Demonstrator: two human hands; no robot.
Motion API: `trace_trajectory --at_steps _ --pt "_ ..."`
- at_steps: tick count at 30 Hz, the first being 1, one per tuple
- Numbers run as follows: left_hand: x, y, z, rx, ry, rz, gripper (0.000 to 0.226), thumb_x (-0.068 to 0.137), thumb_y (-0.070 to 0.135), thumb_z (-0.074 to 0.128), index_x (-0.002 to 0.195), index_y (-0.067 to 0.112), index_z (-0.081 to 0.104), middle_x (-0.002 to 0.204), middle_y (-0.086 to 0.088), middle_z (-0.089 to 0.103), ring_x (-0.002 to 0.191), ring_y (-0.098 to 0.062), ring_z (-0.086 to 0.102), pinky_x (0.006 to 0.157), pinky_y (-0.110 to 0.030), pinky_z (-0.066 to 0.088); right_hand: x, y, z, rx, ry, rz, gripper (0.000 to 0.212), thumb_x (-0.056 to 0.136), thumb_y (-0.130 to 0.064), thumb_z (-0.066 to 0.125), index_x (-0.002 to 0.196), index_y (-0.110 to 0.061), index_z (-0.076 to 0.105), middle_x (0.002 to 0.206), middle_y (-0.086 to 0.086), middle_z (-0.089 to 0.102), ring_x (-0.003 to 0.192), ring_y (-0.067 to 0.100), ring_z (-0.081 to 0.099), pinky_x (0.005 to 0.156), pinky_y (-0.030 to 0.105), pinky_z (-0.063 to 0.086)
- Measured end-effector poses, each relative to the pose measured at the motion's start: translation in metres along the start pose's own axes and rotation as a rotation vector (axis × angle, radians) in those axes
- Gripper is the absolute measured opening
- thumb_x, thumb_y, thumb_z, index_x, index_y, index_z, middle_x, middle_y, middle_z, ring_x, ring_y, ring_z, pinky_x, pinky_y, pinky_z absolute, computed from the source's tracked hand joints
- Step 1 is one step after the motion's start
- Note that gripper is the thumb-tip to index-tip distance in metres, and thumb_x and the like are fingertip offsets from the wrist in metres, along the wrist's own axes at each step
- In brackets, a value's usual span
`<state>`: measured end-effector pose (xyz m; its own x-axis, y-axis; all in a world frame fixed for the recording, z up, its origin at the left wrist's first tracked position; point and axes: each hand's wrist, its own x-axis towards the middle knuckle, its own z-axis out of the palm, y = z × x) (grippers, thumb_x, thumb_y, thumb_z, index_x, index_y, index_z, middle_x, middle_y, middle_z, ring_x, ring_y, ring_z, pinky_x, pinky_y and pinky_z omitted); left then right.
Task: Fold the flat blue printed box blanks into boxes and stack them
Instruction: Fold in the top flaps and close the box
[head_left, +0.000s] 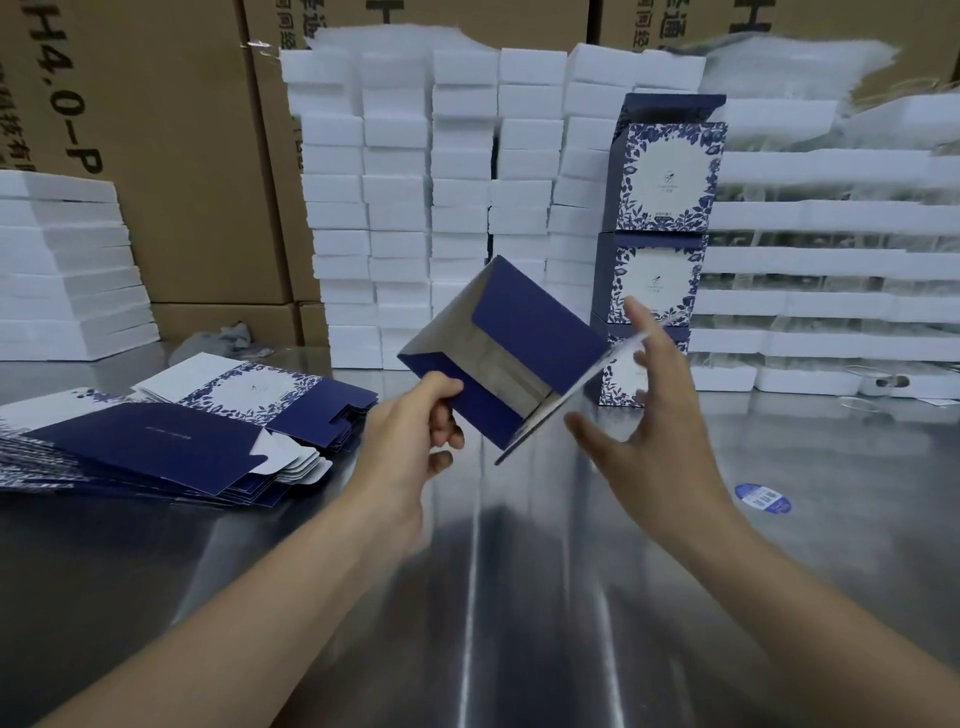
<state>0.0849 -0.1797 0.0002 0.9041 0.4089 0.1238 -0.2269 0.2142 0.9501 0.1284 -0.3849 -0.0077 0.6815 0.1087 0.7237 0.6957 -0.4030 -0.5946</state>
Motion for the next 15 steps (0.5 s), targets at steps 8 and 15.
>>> trace_trajectory --at_steps 8,15 --pt "0.002 0.003 -0.001 0.039 -0.081 0.281 0.028 0.089 0.038 0.05 0.09 0.042 0.079 0.108 0.013 0.079 0.098 -0.003 0.071 0.083 -0.033 0.061 -0.004 -0.017 0.001 0.173 -0.009 -0.087 0.048 0.096 -0.029 0.076 0.14 -0.037 0.057 0.134 -0.015 0.065 0.126 0.011 0.061 0.106 0.04 0.049" --pt "-0.011 0.004 0.005 0.157 -0.077 0.365 0.053 0.094 0.074 0.043 0.122 0.033 0.064 0.116 0.016 0.074 0.105 -0.001 0.07 0.086 -0.038 0.058 -0.007 -0.018 0.002 0.196 0.063 0.094 0.036 0.094 -0.061 0.063 0.124 -0.043 0.059 0.113 -0.014 0.07 0.099 0.009 0.068 0.086 0.042 0.056"
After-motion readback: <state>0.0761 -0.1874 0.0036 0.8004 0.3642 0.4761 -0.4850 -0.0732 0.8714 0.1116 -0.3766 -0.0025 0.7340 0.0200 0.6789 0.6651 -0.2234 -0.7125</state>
